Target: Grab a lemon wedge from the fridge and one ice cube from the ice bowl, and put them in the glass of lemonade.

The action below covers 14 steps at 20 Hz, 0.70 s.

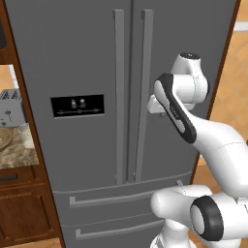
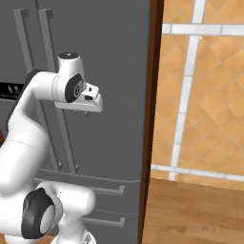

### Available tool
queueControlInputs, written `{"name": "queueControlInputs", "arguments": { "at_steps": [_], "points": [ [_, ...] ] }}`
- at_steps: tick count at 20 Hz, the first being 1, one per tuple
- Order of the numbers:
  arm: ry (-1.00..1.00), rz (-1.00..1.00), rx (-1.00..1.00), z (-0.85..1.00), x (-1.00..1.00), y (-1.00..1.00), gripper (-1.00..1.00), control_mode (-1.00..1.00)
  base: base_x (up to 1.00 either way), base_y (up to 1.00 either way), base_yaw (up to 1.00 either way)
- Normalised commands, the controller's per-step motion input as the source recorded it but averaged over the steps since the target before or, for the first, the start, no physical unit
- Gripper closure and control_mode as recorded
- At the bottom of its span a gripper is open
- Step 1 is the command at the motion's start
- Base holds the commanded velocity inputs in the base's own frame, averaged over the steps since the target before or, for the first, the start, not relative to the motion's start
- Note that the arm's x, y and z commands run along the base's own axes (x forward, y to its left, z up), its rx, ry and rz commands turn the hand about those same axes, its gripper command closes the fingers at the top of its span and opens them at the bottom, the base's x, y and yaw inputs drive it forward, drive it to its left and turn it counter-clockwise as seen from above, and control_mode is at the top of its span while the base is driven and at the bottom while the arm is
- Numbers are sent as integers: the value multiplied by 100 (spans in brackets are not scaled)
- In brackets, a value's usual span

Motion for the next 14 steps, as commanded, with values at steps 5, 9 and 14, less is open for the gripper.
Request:
{"name": "queueControlInputs", "arguments": {
  "at_steps": [5,9,14],
  "points": [
    [-1,-1,2,-3,-42,0,-100,-100,0,0,0],
    [0,-1,1,-17,-71,0,-100,-100,0,0,0],
    [0,-3,1,-20,-47,0,-100,-100,0,0,0]
  ]
}}
